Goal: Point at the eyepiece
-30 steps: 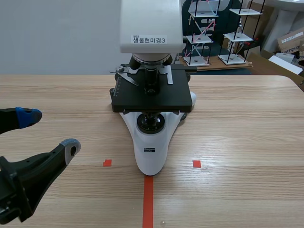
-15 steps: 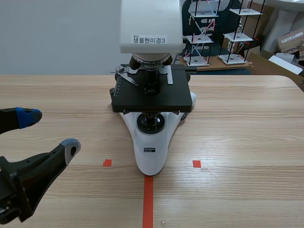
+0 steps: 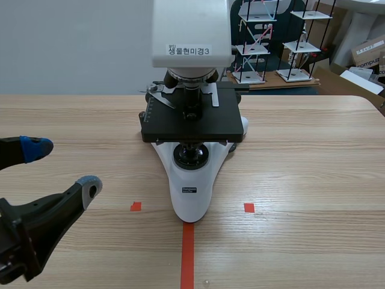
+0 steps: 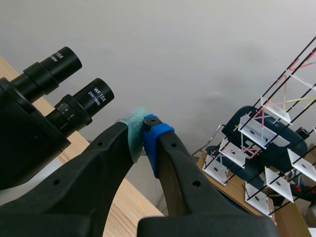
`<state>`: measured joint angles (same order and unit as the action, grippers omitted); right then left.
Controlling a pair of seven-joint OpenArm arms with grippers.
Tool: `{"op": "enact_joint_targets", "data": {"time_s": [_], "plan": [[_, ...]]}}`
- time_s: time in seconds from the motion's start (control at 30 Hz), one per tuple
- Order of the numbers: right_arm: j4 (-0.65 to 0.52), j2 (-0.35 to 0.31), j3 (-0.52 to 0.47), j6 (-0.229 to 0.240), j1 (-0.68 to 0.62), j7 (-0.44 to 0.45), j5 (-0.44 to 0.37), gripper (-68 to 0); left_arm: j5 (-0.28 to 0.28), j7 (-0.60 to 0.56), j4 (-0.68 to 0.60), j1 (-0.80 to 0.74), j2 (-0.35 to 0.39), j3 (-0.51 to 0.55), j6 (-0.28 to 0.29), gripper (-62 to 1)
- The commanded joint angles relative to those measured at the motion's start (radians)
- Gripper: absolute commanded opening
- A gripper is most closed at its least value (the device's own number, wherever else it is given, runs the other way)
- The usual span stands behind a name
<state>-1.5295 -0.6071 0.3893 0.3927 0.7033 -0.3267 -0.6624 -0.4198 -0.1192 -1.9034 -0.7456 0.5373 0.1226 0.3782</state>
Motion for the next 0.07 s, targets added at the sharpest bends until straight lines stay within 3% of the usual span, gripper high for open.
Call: {"op": "enact_joint_targets", "data": {"time_s": [0.0, 0.03], "plan": [[-0.017, -0.010, -0.007, -0.006, 0.023, 0.011, -0.004, -66.0, -0.006, -0.011, -0.022, -0.005, -0.005, -0.005, 0.002, -3.9], [-0.017, -0.010, -0.007, -0.006, 0.023, 0.011, -0.004, -66.0, -0.006, -0.011, -0.022, -0.005, -0.005, -0.005, 0.002, -3.9]]}}
